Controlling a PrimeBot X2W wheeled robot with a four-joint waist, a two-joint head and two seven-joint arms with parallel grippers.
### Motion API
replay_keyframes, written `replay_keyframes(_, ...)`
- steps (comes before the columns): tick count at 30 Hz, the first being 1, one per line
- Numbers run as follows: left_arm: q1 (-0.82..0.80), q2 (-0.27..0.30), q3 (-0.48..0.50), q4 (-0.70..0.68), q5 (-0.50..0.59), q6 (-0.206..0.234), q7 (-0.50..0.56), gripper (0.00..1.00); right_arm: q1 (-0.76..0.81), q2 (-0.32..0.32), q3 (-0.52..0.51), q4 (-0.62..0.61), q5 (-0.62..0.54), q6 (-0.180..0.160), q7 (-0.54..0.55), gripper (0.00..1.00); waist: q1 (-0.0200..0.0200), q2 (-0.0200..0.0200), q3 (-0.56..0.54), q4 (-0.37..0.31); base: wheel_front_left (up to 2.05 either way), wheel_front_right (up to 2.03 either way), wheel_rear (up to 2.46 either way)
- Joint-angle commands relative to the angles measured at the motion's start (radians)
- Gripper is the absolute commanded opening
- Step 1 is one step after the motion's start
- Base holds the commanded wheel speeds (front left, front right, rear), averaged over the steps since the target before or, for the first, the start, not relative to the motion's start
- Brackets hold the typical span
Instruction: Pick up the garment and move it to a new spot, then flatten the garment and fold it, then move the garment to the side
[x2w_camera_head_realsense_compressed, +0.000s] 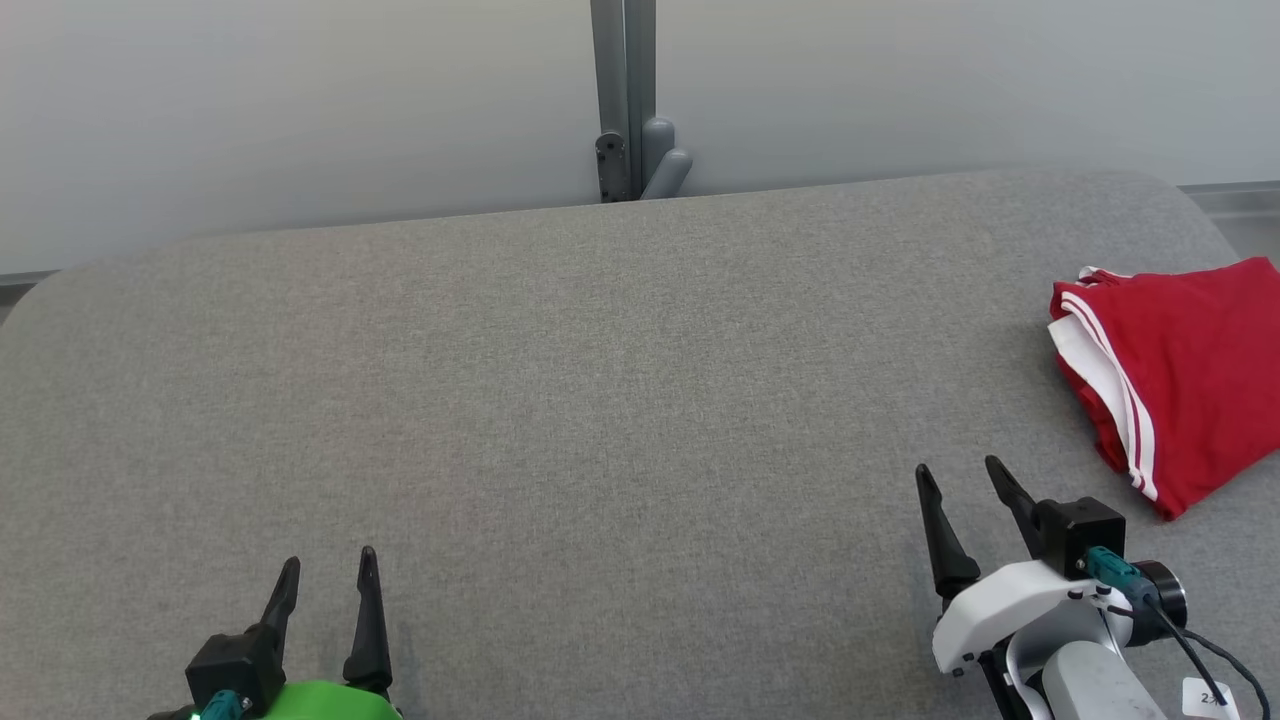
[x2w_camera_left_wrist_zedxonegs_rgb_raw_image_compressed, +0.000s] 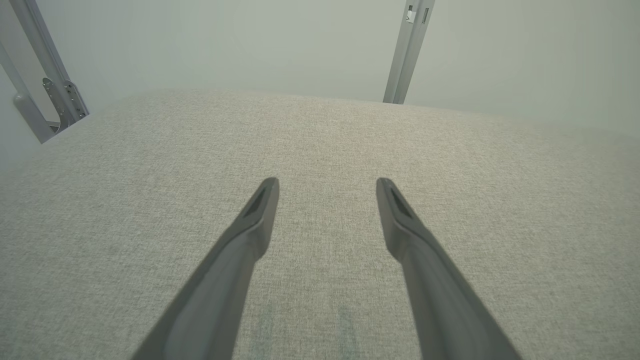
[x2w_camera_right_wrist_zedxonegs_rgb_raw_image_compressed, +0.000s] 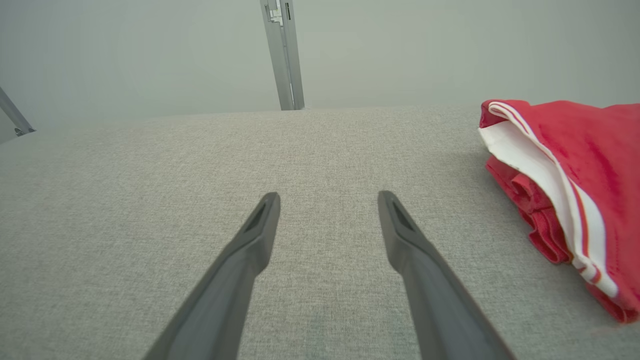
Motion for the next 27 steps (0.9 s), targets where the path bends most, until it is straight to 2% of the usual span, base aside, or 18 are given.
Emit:
replay_keyframes(1,0.005,0.004,-0.003,-0.006,0.005,0.005,0.000,1.00,-0.004,-0.003,0.002,0.003,0.002,-0.002,-0.002,1.00,0.0000,0.0000,0.000,0.000,0.00,0.00,0.00)
replay_keyframes(5,0.002,0.004,-0.008,-0.005,0.004,0.004,0.000,1.00,-0.003,-0.004,-0.001,0.005,0.001,-0.002,-0.002,1.00,0.0000,0.0000,0.001,0.026,0.00,0.00,0.00)
replay_keyframes(17,0.005,0.004,-0.006,-0.003,0.006,0.005,0.000,1.00,-0.008,-0.003,0.008,0.007,-0.021,-0.001,-0.002,1.00,0.0000,0.0000,0.002,0.026,0.00,0.00,0.00)
replay_keyframes(21,0.005,0.004,-0.008,0.004,-0.015,-0.002,0.000,1.00,-0.005,-0.003,0.018,0.008,0.003,-0.001,-0.002,1.00,0.0000,0.0000,0.001,0.025,0.00,0.00,0.00)
replay_keyframes(22,0.004,0.004,-0.010,0.004,-0.016,-0.006,0.000,0.00,-0.006,-0.003,0.020,0.007,0.002,-0.001,-0.002,0.00,0.0000,0.0000,0.001,0.025,0.00,0.00,0.00)
replay_keyframes(27,-0.001,-0.004,0.000,0.041,-0.054,-0.005,0.015,0.00,0.015,0.005,0.006,0.038,0.041,0.000,0.018,0.00,0.0000,0.0000,0.001,0.025,0.00,0.00,0.00)
